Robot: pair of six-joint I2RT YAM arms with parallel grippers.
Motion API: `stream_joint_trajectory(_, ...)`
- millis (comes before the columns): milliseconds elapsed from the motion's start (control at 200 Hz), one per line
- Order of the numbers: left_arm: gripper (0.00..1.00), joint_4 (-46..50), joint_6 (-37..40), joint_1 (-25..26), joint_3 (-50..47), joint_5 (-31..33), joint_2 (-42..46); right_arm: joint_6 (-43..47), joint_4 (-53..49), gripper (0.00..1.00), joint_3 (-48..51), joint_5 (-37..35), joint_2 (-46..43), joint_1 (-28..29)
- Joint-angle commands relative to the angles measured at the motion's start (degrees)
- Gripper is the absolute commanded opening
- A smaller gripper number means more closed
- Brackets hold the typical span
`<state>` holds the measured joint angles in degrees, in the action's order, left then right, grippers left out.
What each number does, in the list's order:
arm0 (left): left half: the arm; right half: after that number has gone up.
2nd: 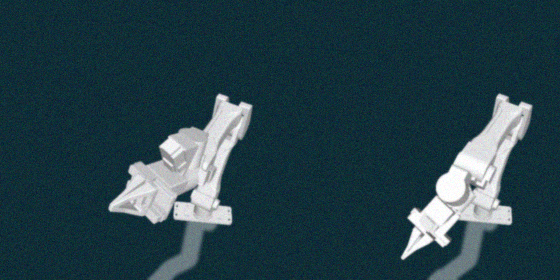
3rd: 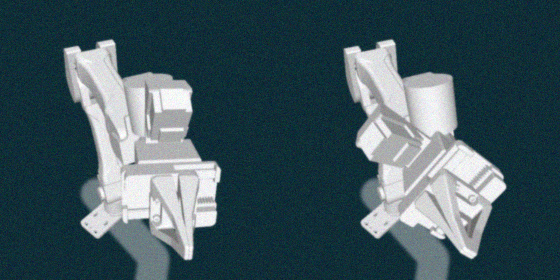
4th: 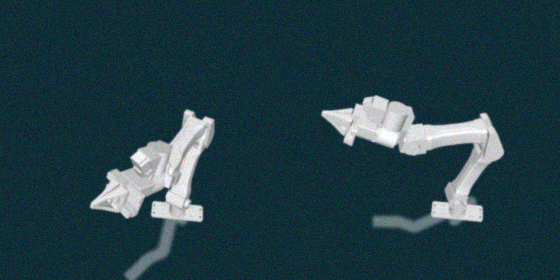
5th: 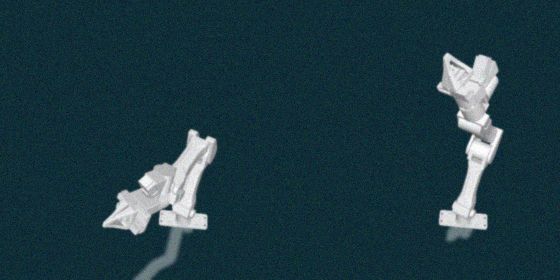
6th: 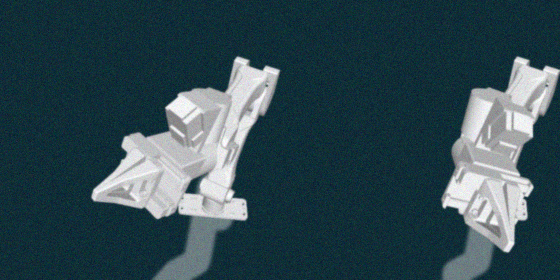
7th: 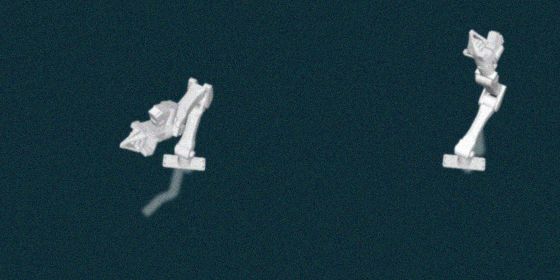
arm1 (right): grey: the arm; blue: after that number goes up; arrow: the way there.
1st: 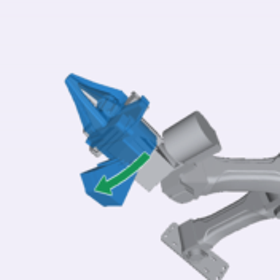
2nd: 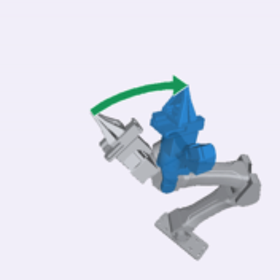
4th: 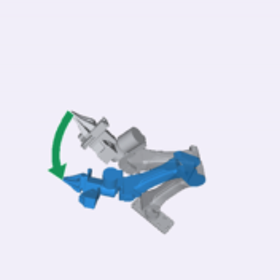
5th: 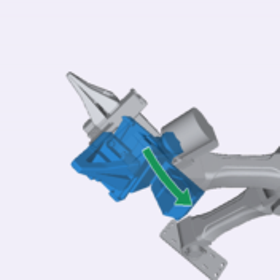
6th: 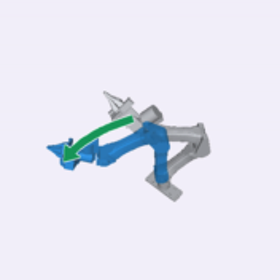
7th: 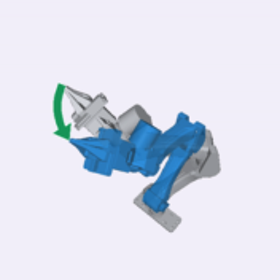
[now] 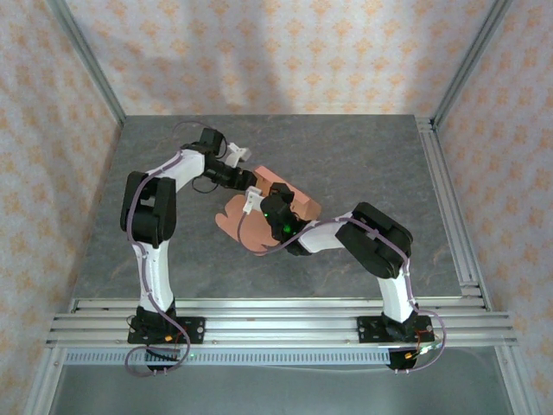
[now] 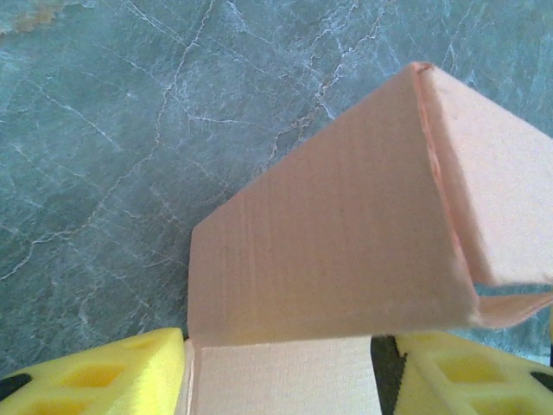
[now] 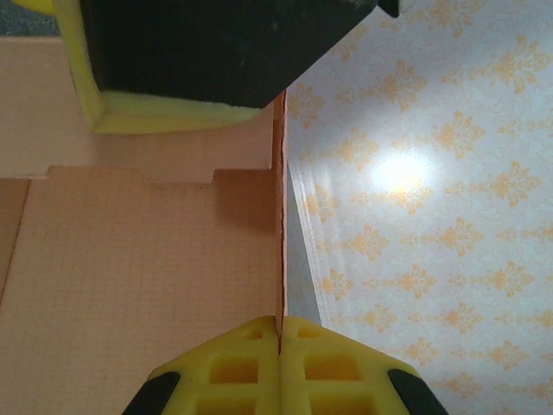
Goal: Fold the paper box
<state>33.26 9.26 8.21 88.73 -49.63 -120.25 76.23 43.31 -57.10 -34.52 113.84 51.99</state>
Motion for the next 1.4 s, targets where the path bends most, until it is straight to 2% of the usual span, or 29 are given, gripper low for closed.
stream_joint_trajectory(0,0.58,1.3,-1.43,0.4,2.23,1.77,-1.7,-2.08,-2.27,0.0,-0.57,0.55,-1.65,0.35)
stream_joint_trajectory(215,0.53,0.89,-2.29,1.18,2.67,2.47,-2.33,-3.09,-3.14,0.0,-0.58,0.95,-2.51,0.48)
stream_joint_trajectory(305,0.5,0.63,-2.76,1.61,2.76,3.26,-2.3,-3.45,-3.64,0.0,-0.73,1.2,-2.66,0.58)
stream_joint_trajectory(340,0.45,0.58,-2.84,1.72,2.85,3.37,-2.31,-3.54,-3.86,0.0,-0.81,1.31,-2.62,0.57)
stream_joint_trajectory(485,0.42,-0.52,-4.01,2.01,2.03,4.46,-1.71,-3.81,-4.45,0.0,-1.03,1.48,-2.64,0.81)
stream_joint_trajectory(821,0.36,-10.93,-7.22,2.6,-5.82,10.72,3.53,-5.68,-5.78,0.0,-1.61,2.0,-2.68,1.02)
stream_joint_trajectory(901,0.32,-13.92,-7.49,2.74,-7.7,11.3,4.61,-6.34,-6.32,0.0,-1.78,2.19,-2.75,1.09)
stream_joint_trajectory(921,0.26,-14.51,-7.45,2.8,-8.02,11.29,4.79,-6.43,-6.38,0.0,-1.79,2.2,-2.77,1.05)
stream_joint_trajectory(956,0.24,-15.32,-7.61,2.84,-8.49,11.31,5.01,-6.53,-6.52,0.0,-1.87,2.25,-2.78,1.05)
stream_joint_trajectory(1096,0.24,-17.06,-7.53,3.69,-8.92,10.8,5.11,-7.2,-7.17,0.0,-2.14,2.39,-2.75,1.09)
stream_joint_trajectory(1396,0.35,-19.57,-8.96,4.73,-9.47,10.69,4.67,-8.7,-8.33,0.0,-1.88,2.62,-3.53,1.1)
